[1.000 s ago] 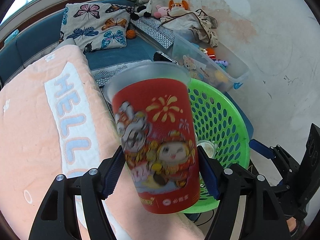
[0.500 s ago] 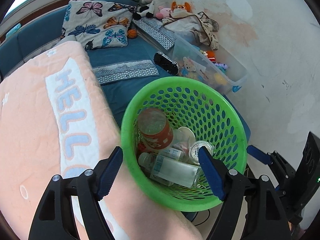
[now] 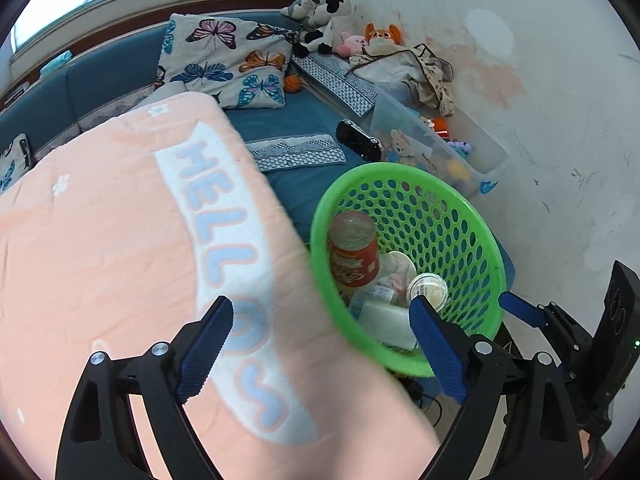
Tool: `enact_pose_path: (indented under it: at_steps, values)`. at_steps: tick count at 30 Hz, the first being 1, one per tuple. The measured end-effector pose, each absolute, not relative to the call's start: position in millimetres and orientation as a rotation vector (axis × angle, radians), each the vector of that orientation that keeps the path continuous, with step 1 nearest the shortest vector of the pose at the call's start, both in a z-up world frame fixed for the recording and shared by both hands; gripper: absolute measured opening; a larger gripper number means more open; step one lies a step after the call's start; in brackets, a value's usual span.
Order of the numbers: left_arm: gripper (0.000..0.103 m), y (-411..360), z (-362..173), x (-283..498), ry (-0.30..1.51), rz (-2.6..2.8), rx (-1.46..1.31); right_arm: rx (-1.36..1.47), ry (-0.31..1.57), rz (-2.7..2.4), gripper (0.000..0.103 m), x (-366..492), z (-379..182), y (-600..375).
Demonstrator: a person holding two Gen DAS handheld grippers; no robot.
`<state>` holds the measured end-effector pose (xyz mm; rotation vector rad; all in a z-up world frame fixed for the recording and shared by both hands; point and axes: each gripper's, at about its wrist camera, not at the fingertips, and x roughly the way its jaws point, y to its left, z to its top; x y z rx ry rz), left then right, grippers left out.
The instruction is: Collect trash
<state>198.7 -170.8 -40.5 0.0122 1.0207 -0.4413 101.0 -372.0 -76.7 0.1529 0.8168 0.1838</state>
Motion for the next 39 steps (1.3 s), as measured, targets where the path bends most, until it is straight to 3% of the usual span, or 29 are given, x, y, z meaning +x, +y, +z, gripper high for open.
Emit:
enact_pose_path:
  at_steps: [4, 39]
  values:
    - [0.092, -144.4, -35.2, 192.5, 1.007, -0.413, -0.016, 0.131, 0.8, 0.199, 0.081, 92.5, -67.9, -351.0]
    - [0.096, -47.5, -17.0, 94.1, 0.822, -0.215, 0.046, 0.085, 0.743, 0.254, 0.089, 31.4, -57.0, -262.8]
